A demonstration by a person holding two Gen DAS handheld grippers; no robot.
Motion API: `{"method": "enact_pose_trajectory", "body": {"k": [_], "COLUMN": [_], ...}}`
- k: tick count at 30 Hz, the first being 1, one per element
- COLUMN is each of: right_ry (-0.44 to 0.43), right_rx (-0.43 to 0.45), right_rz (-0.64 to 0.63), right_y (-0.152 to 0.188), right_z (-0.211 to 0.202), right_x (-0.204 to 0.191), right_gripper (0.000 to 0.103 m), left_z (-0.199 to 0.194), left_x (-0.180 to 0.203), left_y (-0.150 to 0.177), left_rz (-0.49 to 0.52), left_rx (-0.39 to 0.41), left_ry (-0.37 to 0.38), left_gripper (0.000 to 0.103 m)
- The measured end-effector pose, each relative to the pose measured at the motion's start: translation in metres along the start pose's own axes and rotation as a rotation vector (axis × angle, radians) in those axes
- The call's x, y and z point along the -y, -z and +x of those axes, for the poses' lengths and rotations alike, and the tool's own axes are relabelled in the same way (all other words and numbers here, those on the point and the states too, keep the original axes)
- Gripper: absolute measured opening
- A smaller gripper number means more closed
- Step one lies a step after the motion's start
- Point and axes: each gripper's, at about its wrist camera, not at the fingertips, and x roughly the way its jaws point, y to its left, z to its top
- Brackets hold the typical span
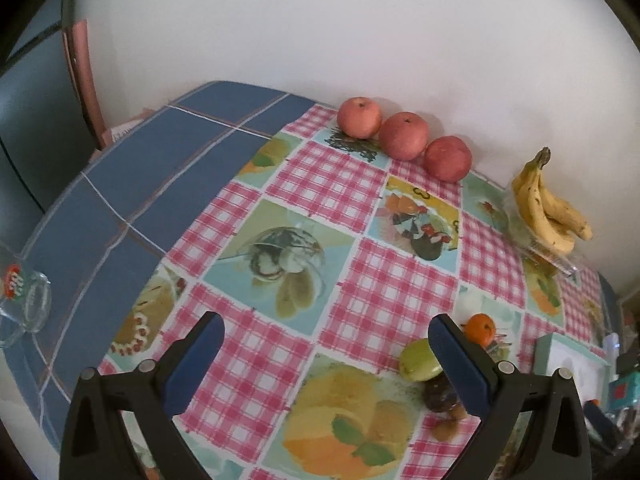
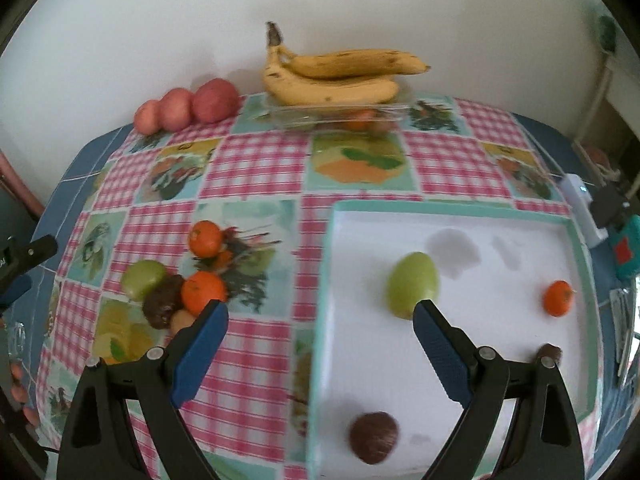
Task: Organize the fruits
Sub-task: 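Move both open tools back to the fruit cluster, then close the right tool on an orange while the left tool grasps a green pear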
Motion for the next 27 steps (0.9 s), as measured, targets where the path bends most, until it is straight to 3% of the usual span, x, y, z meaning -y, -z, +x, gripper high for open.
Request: {"method": "enact_pose_trajectory", "body": {"k": [8, 11, 17, 20, 25, 27], "right_ry": [-0.032, -0.051, -0.101, -0.103, -0.121, -0.135], "right_rx": [0.013, -0.017, -0.076, -0.091, -0.100, -0.105], "right_rz": [-0.062, -0.088, -0.114, -0.138, -0.152, -0.156], "right_y": [-0.020, -0.023, -0.019, -0.015, -0.011, -0.010], "right_z": [0.016, 0.032, 0.056, 0.063, 0.067, 0.068], "right_x": [-0.037, -0.050, -0.068, -0.075, -0.079, -0.082], "right_gripper": [0.091, 0.073, 0.057, 0.056, 0.054, 0.051], "left_z": [0.026, 0.039, 0.058, 0.071, 0.085, 0.087], "left_x": [0.014, 0.016, 0.035, 0.041, 0.047, 0.050], "left_y": [-0.009, -0.008, -0.004, 0.000, 0.011, 0.014], "left_rz": [0.006, -0.007, 0.014, 0.007, 0.004, 0.012], "left_rx": [-0.038, -0.086, -0.153, -0.202, -0.263, -0.277], "left_ry": [0.039, 0.072, 0.153, 0.181, 0.217, 0.227], "left_gripper": [0.102, 0.100, 0.081, 0.069, 0.062, 0.054]}}
